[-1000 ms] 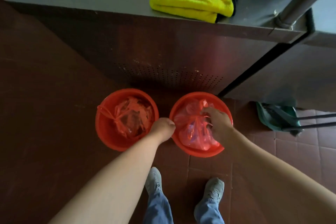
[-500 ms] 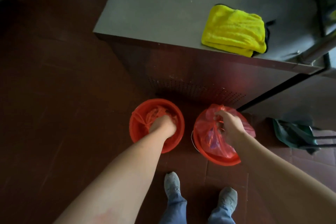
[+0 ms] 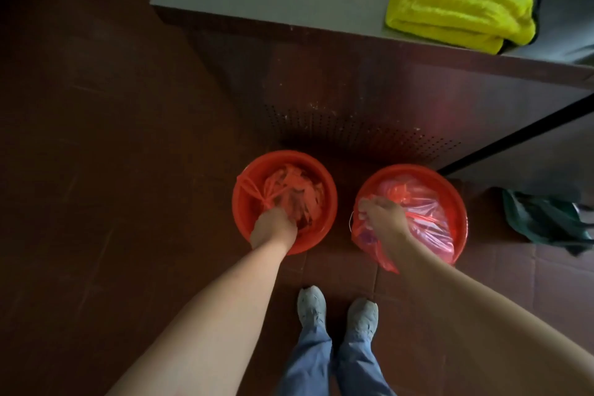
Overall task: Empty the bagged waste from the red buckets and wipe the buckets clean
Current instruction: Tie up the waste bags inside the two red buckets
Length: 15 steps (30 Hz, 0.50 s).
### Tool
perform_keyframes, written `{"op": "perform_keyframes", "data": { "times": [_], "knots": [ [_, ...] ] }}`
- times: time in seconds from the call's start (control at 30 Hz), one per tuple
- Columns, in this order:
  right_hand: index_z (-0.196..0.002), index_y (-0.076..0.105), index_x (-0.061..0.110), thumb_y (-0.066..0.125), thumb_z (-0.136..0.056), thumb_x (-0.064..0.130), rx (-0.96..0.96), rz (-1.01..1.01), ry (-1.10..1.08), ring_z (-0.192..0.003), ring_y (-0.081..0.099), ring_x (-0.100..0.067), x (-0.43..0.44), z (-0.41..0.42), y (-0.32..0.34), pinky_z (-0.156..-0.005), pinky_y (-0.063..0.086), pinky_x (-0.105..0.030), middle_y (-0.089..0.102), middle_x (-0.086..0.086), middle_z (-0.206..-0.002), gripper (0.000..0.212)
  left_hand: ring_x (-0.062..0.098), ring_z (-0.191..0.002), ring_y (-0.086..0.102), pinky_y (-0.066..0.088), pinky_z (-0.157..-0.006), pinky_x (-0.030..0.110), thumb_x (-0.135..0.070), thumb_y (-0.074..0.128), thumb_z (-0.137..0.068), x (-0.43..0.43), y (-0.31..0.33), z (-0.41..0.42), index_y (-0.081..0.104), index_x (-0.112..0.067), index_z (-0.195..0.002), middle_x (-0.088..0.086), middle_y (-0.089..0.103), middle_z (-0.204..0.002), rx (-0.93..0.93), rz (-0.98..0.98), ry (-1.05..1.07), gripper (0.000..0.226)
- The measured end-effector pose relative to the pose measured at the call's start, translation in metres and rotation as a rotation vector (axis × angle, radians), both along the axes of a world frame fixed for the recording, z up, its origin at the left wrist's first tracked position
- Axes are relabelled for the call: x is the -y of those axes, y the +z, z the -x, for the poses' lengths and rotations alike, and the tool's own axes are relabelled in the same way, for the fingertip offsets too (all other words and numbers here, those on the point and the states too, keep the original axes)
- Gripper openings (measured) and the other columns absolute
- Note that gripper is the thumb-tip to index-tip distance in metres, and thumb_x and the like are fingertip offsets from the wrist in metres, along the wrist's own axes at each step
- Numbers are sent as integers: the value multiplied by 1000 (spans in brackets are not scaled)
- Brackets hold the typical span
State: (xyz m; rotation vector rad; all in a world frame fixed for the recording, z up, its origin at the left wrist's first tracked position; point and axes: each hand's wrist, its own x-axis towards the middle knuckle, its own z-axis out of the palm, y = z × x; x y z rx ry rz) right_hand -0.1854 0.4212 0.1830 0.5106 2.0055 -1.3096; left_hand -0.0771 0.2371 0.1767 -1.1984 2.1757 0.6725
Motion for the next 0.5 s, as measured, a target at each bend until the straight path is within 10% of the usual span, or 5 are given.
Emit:
{"op": "perform_keyframes", "data": {
  "times": [0.5],
  "knots": [
    [-122, 65, 9, 56, -88, 13, -227, -377, 93, -117, 56, -35, 67, -19, -113, -97, 42, -36, 61, -12, -128, 36, 36, -121, 60, 51, -99, 40, -60, 61, -88, 54, -142, -5, 58, -4, -131, 18, 62, -131, 108, -152, 322, 71]
  ]
}}
